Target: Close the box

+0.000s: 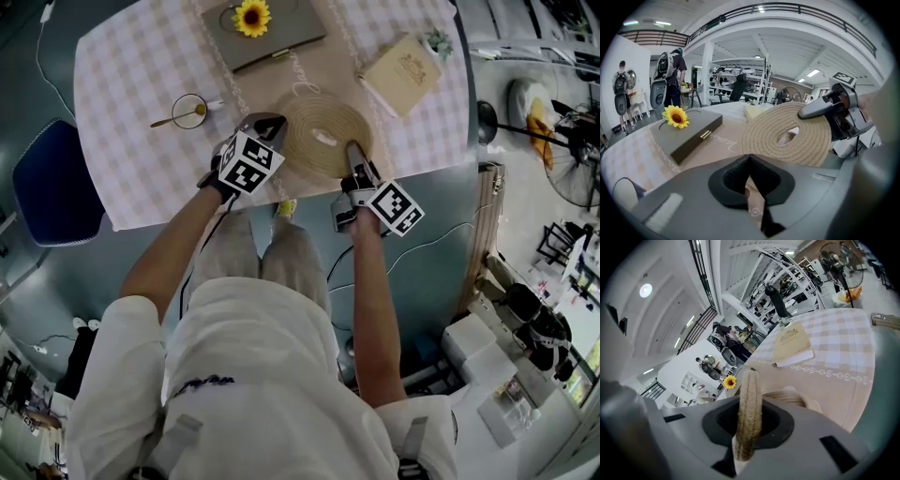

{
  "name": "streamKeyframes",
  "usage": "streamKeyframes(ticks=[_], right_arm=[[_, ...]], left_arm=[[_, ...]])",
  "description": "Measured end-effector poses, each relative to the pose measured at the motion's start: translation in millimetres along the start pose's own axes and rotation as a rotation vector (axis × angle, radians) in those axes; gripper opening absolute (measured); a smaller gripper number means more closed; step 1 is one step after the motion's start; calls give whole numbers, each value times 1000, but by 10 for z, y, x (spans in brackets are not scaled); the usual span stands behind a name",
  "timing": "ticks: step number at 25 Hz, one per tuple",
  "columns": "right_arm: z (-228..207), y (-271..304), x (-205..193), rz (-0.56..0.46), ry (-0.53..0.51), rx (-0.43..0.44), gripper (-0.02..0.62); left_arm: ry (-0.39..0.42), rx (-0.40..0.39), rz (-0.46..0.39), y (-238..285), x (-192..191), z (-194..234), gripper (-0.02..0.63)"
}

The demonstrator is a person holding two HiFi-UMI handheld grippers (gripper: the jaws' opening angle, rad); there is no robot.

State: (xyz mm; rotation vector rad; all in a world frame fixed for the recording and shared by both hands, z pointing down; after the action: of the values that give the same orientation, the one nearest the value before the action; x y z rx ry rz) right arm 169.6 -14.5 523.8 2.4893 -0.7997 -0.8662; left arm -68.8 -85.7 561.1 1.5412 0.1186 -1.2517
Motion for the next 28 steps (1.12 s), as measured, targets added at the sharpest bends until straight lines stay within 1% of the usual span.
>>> streamKeyframes(ticks=[4,7,10,14,20,21,24,28], right_arm=[[11,3,9,15,-62,-27,60],[11,-26,-2,27,-122,-64,82],[0,-40,-8,40,-194,-104,105],[14,-55,-2,55,-268,-144,131],[-56,-111,-9,62,-325,-201,153],[-74,-131,1,58,-331,-213,150],[-153,-187,23,54,-322,-236,112],[-203,-206,0,73,-314,-237,109]], left_arm=[[-52,-14,-16,4,-19,39,2],[-68,-34,-24,-10,-29,38,2],[-107,-52,-36,-18,-42,56,2],[-108,-54,-38,-9,-32,43,2],[-86,-56,-32,4,-27,21,2],[-89,-55,-33,6,-25,19,2],[-103,-54,-35,13,-26,15,2],[-92,-52,-34,21,-24,-6,2]])
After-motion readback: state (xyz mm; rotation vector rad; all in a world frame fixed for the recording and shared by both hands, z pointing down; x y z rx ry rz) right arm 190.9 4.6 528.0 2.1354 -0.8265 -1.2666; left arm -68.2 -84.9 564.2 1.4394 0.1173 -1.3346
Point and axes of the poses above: the fingertips, and each gripper's own axes: y forward along the fingers, z to its left, x out of its top, the point moved 10 cm from there along -y, backward along the fingers
